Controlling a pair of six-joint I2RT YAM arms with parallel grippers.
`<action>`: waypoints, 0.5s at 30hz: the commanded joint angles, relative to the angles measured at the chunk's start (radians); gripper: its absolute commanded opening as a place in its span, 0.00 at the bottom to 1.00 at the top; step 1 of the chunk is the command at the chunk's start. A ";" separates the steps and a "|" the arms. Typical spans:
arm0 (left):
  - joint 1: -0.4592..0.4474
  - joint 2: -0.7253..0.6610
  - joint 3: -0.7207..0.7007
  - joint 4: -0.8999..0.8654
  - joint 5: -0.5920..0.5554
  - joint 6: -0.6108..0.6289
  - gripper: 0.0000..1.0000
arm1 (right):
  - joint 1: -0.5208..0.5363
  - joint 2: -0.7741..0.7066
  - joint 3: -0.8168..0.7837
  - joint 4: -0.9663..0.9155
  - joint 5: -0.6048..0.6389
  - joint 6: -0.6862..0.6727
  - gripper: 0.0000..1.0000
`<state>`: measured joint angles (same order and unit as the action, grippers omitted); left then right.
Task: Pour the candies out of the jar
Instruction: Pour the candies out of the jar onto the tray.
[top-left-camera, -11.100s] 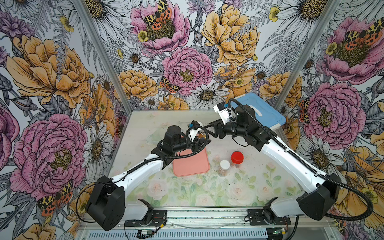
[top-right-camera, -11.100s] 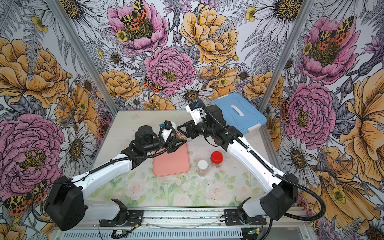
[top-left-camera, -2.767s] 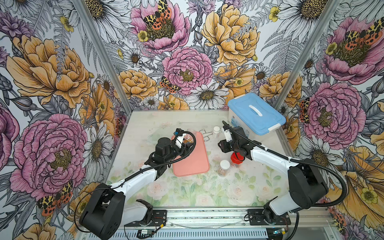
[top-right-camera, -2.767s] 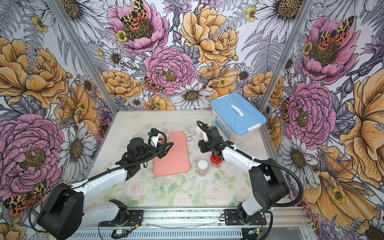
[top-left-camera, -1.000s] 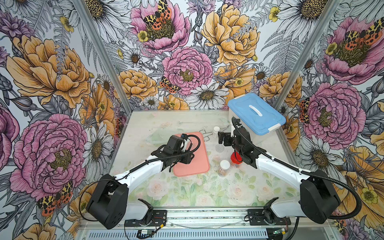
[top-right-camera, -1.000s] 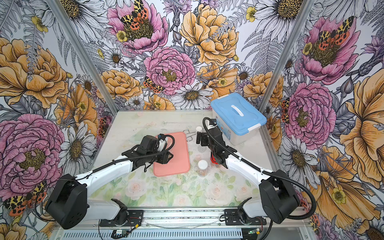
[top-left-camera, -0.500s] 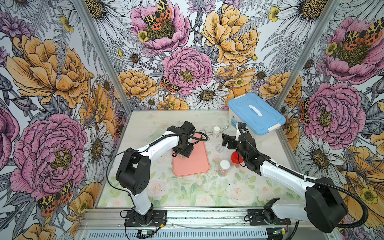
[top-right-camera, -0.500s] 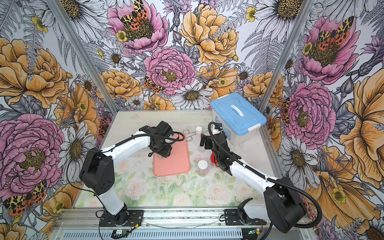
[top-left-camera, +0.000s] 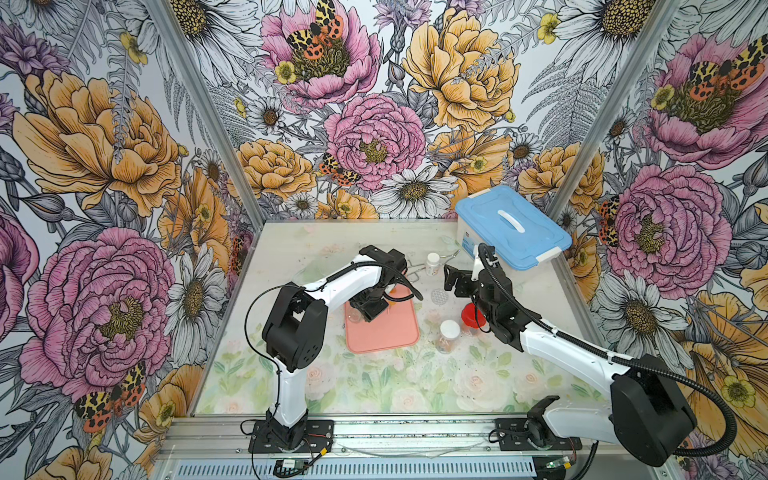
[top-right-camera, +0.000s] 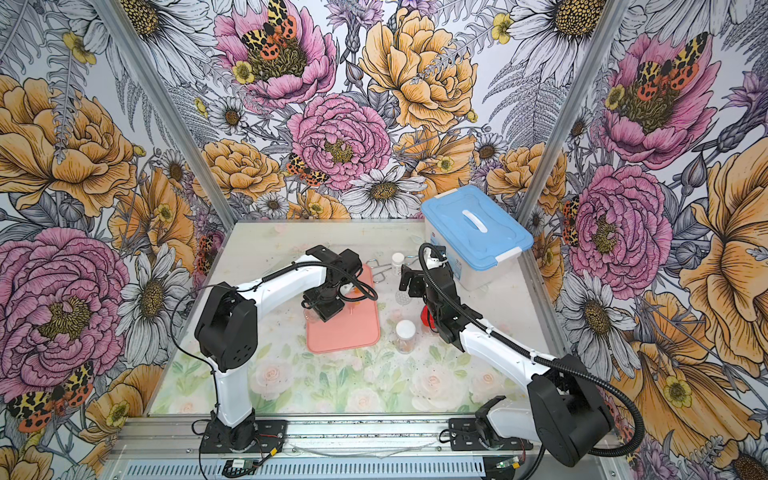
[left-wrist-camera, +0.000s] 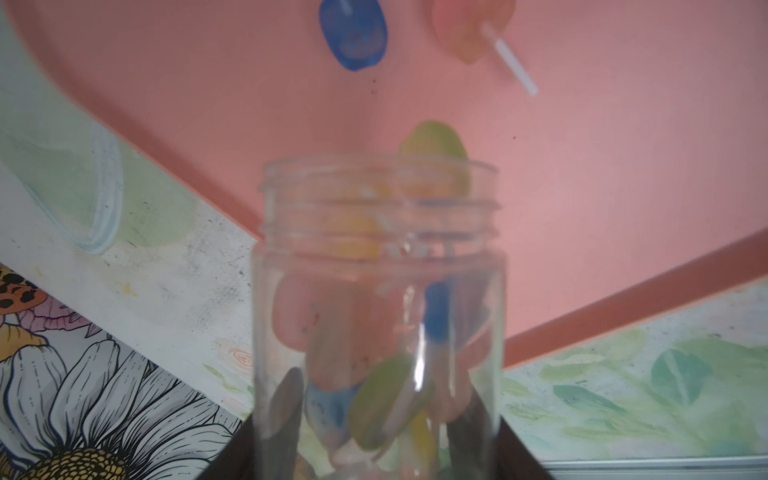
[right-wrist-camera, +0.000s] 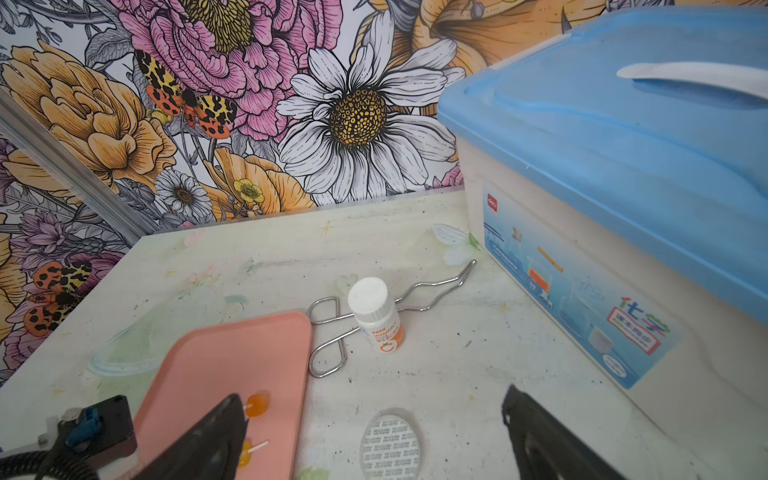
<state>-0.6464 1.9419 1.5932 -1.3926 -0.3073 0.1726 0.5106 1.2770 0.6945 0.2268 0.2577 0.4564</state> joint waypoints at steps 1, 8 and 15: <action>-0.031 0.005 0.037 -0.088 -0.072 0.022 0.00 | -0.004 -0.009 -0.004 0.040 -0.005 0.014 0.99; -0.029 0.061 0.077 -0.120 -0.105 0.044 0.00 | -0.004 0.002 -0.003 0.055 -0.016 0.025 0.99; -0.063 0.056 0.112 -0.138 -0.114 0.024 0.00 | -0.003 -0.025 -0.019 0.054 -0.005 0.031 0.99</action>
<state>-0.6968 2.0041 1.6905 -1.5078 -0.3695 0.1940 0.5106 1.2770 0.6903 0.2501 0.2539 0.4721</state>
